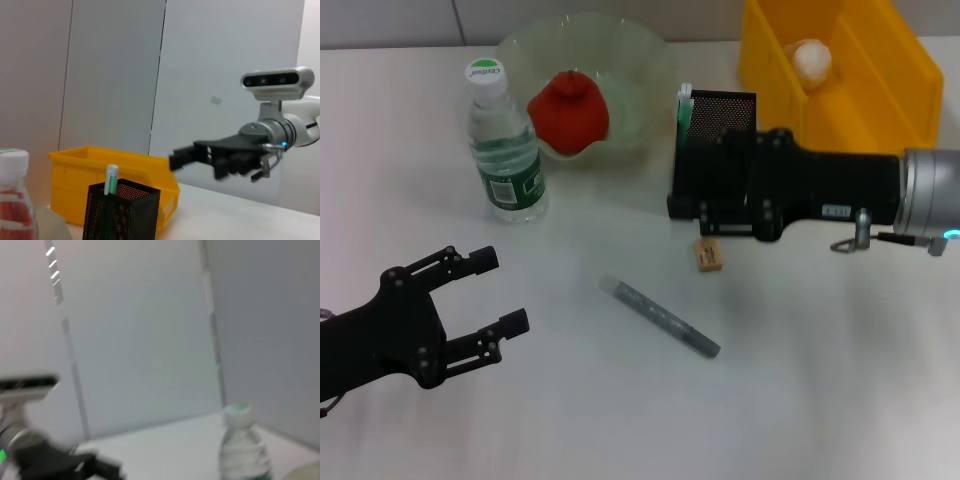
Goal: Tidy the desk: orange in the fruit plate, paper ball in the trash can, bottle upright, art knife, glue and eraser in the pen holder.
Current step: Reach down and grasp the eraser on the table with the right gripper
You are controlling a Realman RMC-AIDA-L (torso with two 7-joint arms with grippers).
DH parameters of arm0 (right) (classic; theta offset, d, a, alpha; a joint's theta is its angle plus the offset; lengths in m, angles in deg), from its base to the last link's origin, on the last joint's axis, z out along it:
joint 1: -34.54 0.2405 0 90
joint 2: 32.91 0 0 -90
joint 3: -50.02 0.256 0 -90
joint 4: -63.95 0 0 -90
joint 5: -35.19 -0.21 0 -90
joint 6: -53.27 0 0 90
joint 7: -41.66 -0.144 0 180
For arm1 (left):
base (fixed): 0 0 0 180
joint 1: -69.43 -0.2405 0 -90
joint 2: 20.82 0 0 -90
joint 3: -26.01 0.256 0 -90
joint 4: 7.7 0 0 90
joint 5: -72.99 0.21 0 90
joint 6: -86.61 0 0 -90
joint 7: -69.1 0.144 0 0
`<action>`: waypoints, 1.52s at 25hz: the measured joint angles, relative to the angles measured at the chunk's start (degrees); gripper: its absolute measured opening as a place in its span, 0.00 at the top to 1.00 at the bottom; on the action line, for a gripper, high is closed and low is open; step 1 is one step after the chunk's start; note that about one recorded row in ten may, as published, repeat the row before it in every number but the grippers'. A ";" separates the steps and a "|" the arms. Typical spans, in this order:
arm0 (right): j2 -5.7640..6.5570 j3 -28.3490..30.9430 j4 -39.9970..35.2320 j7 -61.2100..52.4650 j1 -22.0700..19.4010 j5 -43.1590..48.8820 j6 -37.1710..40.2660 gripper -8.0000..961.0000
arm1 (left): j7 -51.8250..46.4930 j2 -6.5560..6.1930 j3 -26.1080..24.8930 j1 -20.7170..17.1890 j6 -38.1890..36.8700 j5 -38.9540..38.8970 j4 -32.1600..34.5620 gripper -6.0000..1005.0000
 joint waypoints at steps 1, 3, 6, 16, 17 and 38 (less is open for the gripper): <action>0.00 0.00 -0.19 0.00 0.16 1.49 0.40 0.25 | 0.00 -0.01 0.00 -0.01 -0.01 0.02 0.00 0.22; 0.00 -0.01 -0.46 0.01 0.44 3.43 0.60 0.25 | 0.00 -0.02 0.00 -0.02 -0.01 0.02 0.00 0.22; -0.05 -0.02 -0.87 -0.14 0.60 4.18 0.33 0.25 | -0.11 -0.03 0.00 -0.05 -0.01 0.04 0.00 0.22; 0.04 -0.10 -11.36 -23.79 7.91 16.48 1.99 0.25 | -0.01 -0.04 0.03 -0.14 0.08 0.07 0.00 0.22; 0.04 -0.10 -11.36 -23.79 7.91 16.48 1.99 0.25 | 0.00 -0.03 0.02 -0.15 0.08 0.07 0.00 0.22; -0.59 -21.90 -15.34 -49.32 26.82 47.17 -1.90 0.26 | -0.09 0.32 0.00 -0.31 0.11 -0.29 0.00 0.22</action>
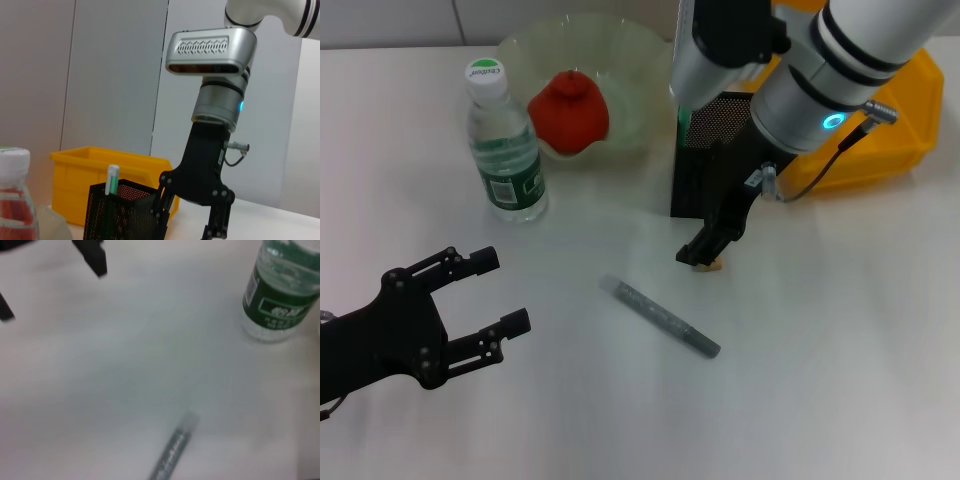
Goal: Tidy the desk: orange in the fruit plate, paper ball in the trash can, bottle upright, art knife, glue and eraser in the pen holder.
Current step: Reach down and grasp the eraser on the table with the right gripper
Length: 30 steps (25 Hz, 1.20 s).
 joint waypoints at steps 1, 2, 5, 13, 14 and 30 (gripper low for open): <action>-0.02 -0.86 0.00 -0.05 0.03 0.19 -0.31 0.26 | -0.03 0.03 0.00 0.00 0.04 0.00 0.00 0.22; -0.05 -1.60 0.01 -0.08 0.06 0.30 -0.56 0.26 | -0.06 0.05 0.00 0.01 0.09 -0.01 0.00 0.22; -0.07 -3.43 0.21 -0.14 0.08 0.38 -1.07 0.26 | -0.14 0.09 0.00 0.01 0.19 -0.01 0.00 0.22; -0.20 -8.20 1.48 -1.49 0.06 1.69 -3.90 0.26 | -0.25 0.10 0.00 0.32 0.24 0.00 0.00 0.22; -0.20 -8.20 1.48 -1.49 0.06 1.69 -3.90 0.26 | -0.27 0.10 0.00 0.36 0.24 0.00 0.00 0.22; -0.29 -13.86 3.54 -2.60 -0.20 1.60 -8.78 0.27 | -0.44 0.10 -0.51 0.62 0.24 0.01 0.00 0.22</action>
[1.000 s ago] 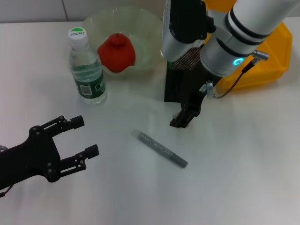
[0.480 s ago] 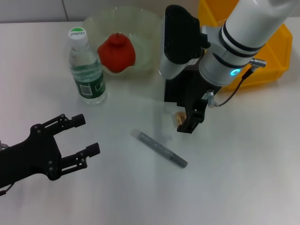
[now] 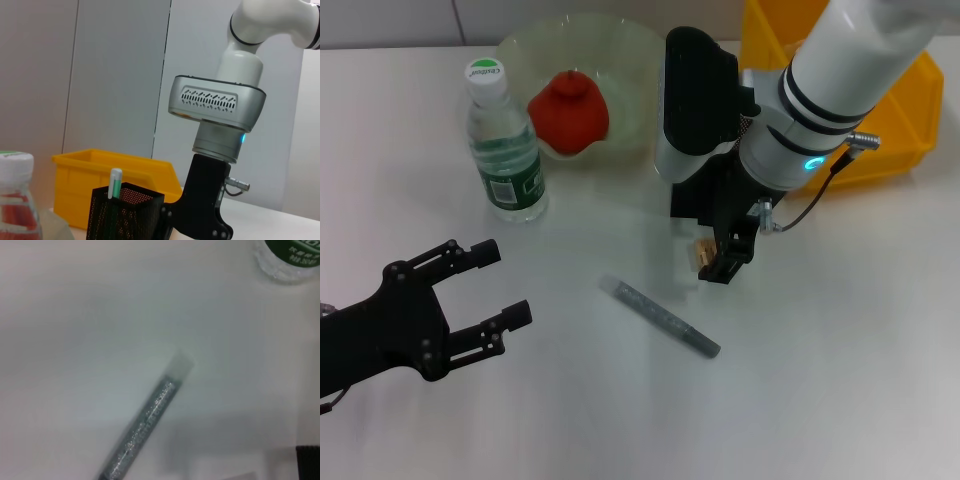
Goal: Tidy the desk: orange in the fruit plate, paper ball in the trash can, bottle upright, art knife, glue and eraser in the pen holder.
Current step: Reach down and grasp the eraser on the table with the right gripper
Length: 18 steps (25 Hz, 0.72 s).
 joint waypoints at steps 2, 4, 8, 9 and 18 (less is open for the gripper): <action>0.00 -0.49 0.30 -0.01 -0.07 -0.28 -0.54 0.27 | 0.00 0.00 -0.02 0.00 0.08 0.00 0.00 0.22; 0.00 -1.38 0.89 -0.03 -0.17 -0.81 -1.42 0.27 | 0.01 0.00 -0.01 0.00 0.26 0.00 0.00 0.22; 0.00 -2.79 1.54 -0.17 -0.23 -1.73 -2.53 0.27 | 0.12 0.06 -0.01 0.00 0.40 0.03 0.00 0.22; 0.00 -3.37 1.76 -0.24 -0.25 -2.12 -2.94 0.27 | 0.16 0.07 -0.02 0.01 0.41 0.03 0.00 0.22; 0.01 -4.27 3.38 -0.39 -0.22 -2.50 -4.93 0.28 | 0.25 0.17 0.14 0.23 0.44 0.03 0.00 0.22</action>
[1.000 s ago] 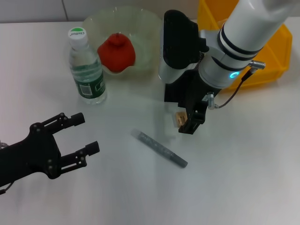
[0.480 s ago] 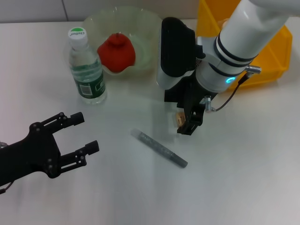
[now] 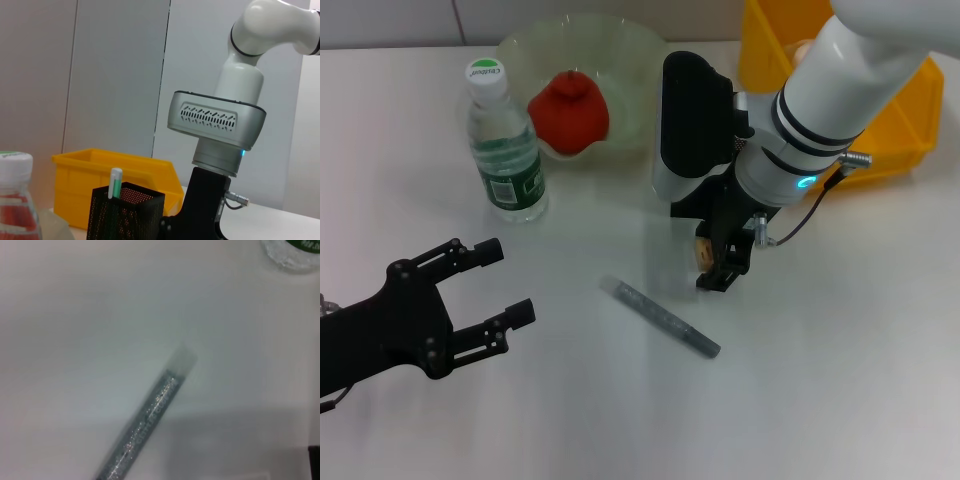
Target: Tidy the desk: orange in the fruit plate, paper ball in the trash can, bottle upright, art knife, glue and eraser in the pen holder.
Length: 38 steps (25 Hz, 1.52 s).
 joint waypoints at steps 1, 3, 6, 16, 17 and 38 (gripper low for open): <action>0.00 0.00 0.18 0.00 0.01 0.00 -0.07 0.28 | 0.00 0.00 0.01 0.04 0.00 0.00 0.00 0.22; -0.01 -0.03 0.40 -0.02 0.01 0.02 -0.06 0.29 | -0.01 0.01 0.02 0.15 0.00 -0.01 0.00 0.22; -0.01 -0.02 0.36 -0.06 0.01 0.09 -0.35 0.30 | -0.03 0.00 0.03 0.26 0.00 -0.02 0.00 0.22; -0.01 -0.06 0.10 -0.08 0.06 0.03 -0.22 0.34 | -0.12 0.00 -0.11 0.30 -0.10 -0.03 0.00 0.22; -0.01 -0.06 0.08 -0.08 0.06 0.04 -0.19 0.34 | -0.12 0.00 -0.11 0.30 -0.10 -0.03 0.00 0.22; -0.01 -1.20 0.06 -0.17 -0.05 0.33 0.01 0.58 | -0.31 0.00 -0.15 1.09 0.00 -0.03 0.00 0.22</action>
